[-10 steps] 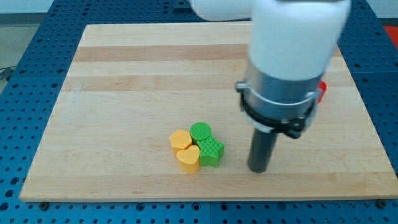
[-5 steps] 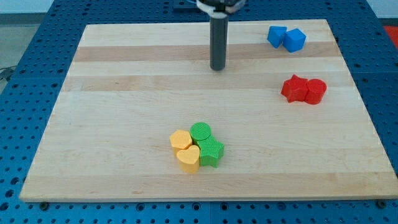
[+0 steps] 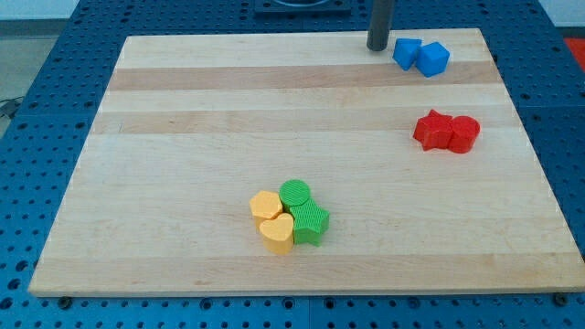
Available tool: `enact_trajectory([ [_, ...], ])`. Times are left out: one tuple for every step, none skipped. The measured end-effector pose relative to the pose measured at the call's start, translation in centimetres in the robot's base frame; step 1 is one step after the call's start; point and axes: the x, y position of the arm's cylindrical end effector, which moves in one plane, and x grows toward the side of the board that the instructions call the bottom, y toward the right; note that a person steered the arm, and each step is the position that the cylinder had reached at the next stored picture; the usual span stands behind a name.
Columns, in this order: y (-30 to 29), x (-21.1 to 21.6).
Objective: Push blue triangle towards red star
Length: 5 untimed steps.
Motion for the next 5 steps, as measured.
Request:
enact_trajectory([
  [2.5,-0.3],
  [2.6,-0.3],
  [3.3,1.1],
  [3.3,4.1],
  [3.3,7.0],
])
